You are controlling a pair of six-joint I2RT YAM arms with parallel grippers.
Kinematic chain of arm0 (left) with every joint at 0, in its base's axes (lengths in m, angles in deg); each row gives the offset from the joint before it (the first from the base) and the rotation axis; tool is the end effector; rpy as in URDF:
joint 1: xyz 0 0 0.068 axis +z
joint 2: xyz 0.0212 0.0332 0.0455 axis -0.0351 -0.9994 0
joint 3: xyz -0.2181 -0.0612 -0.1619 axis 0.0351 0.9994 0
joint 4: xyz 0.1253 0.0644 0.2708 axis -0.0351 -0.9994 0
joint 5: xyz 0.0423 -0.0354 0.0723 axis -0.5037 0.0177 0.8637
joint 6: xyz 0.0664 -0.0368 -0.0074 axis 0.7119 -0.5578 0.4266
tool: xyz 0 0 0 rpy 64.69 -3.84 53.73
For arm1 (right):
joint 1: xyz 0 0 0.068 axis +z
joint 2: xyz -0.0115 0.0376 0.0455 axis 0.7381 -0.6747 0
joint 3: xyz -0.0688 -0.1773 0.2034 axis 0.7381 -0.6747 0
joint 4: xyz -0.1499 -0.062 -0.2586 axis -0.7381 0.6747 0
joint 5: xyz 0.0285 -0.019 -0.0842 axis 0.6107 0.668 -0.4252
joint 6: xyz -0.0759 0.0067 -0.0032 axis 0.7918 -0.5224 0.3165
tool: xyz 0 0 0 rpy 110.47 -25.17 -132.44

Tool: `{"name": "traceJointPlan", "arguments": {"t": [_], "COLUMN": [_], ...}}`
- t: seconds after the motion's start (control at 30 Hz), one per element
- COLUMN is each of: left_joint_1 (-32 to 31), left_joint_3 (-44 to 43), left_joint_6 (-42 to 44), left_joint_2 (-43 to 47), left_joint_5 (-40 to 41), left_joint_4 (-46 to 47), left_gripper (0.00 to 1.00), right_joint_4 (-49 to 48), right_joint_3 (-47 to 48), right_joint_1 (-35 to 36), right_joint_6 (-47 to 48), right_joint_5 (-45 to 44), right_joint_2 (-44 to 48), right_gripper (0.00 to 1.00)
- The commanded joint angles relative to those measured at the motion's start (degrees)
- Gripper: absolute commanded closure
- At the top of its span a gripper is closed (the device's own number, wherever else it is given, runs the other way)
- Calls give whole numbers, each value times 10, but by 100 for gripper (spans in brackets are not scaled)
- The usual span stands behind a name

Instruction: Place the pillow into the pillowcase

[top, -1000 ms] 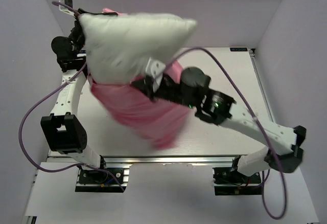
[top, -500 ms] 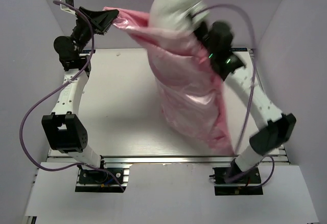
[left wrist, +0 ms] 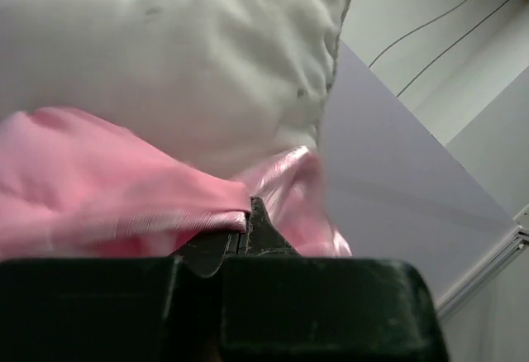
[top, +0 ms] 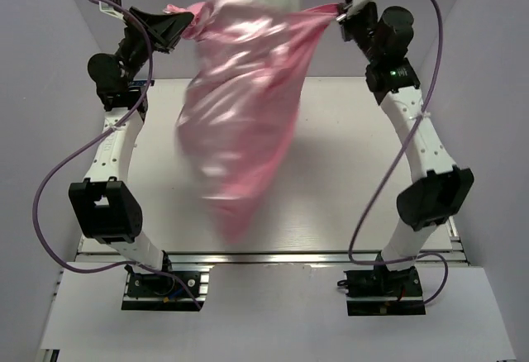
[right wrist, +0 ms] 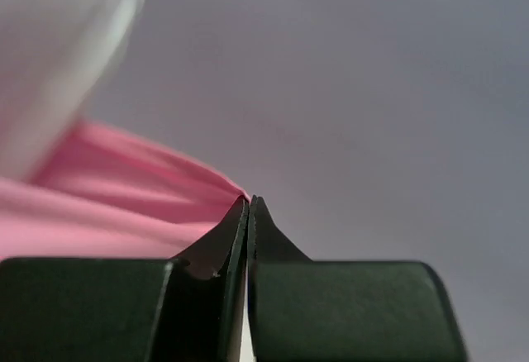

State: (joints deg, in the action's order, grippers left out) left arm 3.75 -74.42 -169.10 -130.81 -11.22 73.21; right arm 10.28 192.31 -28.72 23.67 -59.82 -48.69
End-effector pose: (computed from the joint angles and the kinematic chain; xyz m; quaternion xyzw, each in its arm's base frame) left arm 0.4156 -0.0319 0.5188 -0.0133 0.4834 -0.7088 0.5135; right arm 0.4301 0.1584 0.5449 -0.2758 0.5198 0.0158 0.8084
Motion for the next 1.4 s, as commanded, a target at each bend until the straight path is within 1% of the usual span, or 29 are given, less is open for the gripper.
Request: {"name": "traceJointPlan", "arguments": {"t": [0.0,0.03,0.07,0.1,0.13,0.17,0.23,0.27,0.33,0.37,0.43,0.47,0.5,0.57,0.6,0.63,0.67,0.7,0.73,0.83,0.9,1.0,1.03,1.13,1.17,1.23,1.3,1.33,1.37], "left_joint_1": [-2,-4,-6,-9,-9,-9,-9,-9,-9,-9,-9,-9,-9,-9,-9,-9,-9,-9,-9,-29,-30,-30,-30,-30,-30,-31,-32,-33,-36], "left_joint_3": [-25,-28,-32,-33,-36,-37,-37,-35,-35,-34,-36,-38,-39,-47,-51,-57,-73,-79,-84,-99,-107,-116,-117,-114,-112,-108,-112,-119,-122], "left_joint_6": [-5,-5,-6,-5,-4,-4,-3,-3,-1,-1,-2,-2,-3,-3,-3,-3,-3,-4,-4,-6,-6,-6,-6,-8,-7,-7,-8,-8,-8], "left_joint_2": [24,19,15,6,3,1,-3,-2,3,4,9,9,10,8,6,-3,-8,-13,-22,-34,-35,-32,-31,-23,-20,-20,-28,-32,-37], "left_joint_5": [12,12,11,12,14,14,9,8,4,3,3,3,2,5,5,3,1,1,1,2,3,0,-1,-1,-1,2,2,2,2], "left_joint_4": [30,33,34,35,35,36,35,34,26,25,23,22,22,21,19,18,16,16,17,19,16,11,10,10,11,9,13,12,13], "left_gripper": [100,100,100,100,100,100,100,100,100,100,100,100,100,100,100,100,100,100,100,100,100,100,100,100,100,100,100,100,100], "right_joint_4": [-47,-65,-97,-92,-74,-41,-32,-56,-68,-75,-99,-101,-87,-54,-32,-19,-25,-43,-70,-36,-66,-87,-87,-46,-19,57,51,7,-35], "right_joint_3": [73,26,-78,-114,-138,-175,-208,-231,-226,-213,-137,-95,4,94,131,117,82,-27,-77,-151,-166,-93,-53,166,287,342,228,141,54], "right_joint_1": [6,60,118,249,321,447,507,509,437,315,203,101,63,21,26,46,137,196,317,485,485,289,178,13,-6,3,63,164,227], "right_joint_6": [-47,-27,-1,27,38,52,74,81,93,78,55,31,10,-34,-48,-57,-22,10,32,86,129,85,70,-5,-22,-62,-68,-39,-17], "right_joint_5": [-25,-19,-14,5,2,-14,-44,-73,-67,-37,-41,-44,-51,-59,-39,-22,-16,-17,-8,-32,-60,-42,-50,-81,-90,-72,-29,-6,6], "right_joint_2": [72,113,150,210,231,244,270,272,253,240,168,139,78,32,26,42,99,134,169,233,229,153,120,-25,-85,-100,-20,82,132], "right_gripper": [100,100,100,100,100,100,100,100,100,100,100,100,100,100,100,100,100,100,100,100,100,100,100,100,100,100,100,100,100]}}
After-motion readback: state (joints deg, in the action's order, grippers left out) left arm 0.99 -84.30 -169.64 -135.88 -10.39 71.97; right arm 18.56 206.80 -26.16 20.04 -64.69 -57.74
